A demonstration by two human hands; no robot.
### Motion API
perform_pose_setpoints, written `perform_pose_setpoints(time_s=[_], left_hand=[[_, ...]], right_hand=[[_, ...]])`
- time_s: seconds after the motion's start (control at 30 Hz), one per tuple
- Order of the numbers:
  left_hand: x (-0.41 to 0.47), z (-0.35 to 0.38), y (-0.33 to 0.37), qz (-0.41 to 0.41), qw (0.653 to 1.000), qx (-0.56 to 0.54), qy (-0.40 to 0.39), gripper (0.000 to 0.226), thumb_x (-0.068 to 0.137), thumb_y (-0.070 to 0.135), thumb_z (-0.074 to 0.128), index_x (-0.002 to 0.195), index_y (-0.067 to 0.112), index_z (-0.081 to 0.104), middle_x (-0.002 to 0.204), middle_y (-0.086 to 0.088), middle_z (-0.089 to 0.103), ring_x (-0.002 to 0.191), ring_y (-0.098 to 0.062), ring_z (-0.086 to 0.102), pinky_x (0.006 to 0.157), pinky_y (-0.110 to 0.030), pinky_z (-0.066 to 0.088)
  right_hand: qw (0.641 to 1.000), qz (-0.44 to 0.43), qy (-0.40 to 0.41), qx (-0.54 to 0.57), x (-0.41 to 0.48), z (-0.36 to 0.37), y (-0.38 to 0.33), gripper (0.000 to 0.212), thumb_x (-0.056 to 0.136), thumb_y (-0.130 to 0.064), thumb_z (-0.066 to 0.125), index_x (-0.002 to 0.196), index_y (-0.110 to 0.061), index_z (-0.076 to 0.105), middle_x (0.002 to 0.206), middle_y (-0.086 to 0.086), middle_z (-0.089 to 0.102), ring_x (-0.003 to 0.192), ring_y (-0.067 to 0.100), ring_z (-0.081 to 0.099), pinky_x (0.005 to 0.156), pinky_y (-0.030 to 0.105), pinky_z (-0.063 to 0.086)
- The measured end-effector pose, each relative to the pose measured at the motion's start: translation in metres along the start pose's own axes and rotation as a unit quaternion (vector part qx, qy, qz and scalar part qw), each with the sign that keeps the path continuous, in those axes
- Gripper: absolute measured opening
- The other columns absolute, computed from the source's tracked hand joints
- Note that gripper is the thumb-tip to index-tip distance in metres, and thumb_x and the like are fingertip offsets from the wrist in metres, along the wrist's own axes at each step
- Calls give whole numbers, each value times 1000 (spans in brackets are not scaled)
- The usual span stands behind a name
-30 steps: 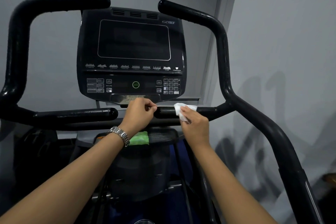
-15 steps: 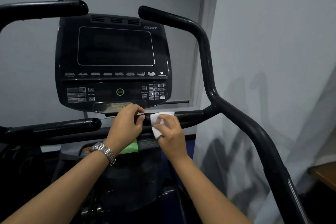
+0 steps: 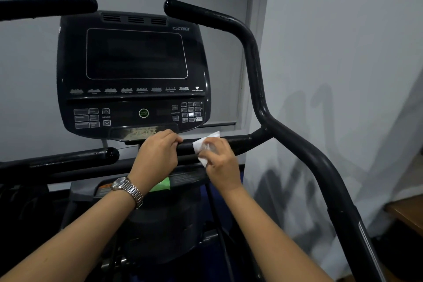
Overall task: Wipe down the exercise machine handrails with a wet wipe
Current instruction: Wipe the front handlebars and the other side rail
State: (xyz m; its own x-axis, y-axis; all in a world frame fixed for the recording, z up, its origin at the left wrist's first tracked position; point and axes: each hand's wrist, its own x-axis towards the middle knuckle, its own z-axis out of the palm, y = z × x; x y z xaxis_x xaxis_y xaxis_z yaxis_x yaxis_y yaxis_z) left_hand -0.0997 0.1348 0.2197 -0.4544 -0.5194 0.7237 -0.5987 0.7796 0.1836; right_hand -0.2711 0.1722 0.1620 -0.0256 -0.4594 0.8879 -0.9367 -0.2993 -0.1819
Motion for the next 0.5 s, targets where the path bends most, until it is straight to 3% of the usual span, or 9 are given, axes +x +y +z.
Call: perform_pose_setpoints(time_s=[0.13,0.23,0.3,0.43,0.5], left_hand=[[0,0,-1,-2,1000,-2,1,18,85,-1,56,94,8,69,90,-1,67,79,-20,61,74,-29,45],[0,2,0,-2,1000,3,5,17,85,0,56,93,8,69,89,0,66,79,-19,61,73,-27,42],[0,3,0,-1,1000,7,5,16,84,-1,57,91,8,68,86,0,66,76,-19,60,71,-27,42],[1,3,0,1,1000,13,1,15,82,-1,58,89,8,67,84,0,65,74,-20,60,69,-29,44],[0,2,1,2,1000,14,-1,15,82,-1,58,89,8,68,84,0,65,75,-20,60,70,-30,45]], right_hand=[[997,52,46,-36,-6,-19,39,26,80,-4,49,66,-8,70,95,9,65,91,20,54,69,25,50],[989,132,55,-42,-9,-28,56,27,59,18,56,64,-6,69,96,9,64,89,23,57,69,26,50],[986,162,44,-16,-8,-25,46,34,51,22,55,66,-5,69,99,10,64,92,28,60,77,22,48],[995,89,-18,34,-8,-17,13,39,54,21,54,78,-5,71,105,11,67,103,25,62,93,25,48],[994,100,4,43,-6,-23,21,42,57,23,52,82,-5,70,99,9,69,98,24,64,90,30,51]])
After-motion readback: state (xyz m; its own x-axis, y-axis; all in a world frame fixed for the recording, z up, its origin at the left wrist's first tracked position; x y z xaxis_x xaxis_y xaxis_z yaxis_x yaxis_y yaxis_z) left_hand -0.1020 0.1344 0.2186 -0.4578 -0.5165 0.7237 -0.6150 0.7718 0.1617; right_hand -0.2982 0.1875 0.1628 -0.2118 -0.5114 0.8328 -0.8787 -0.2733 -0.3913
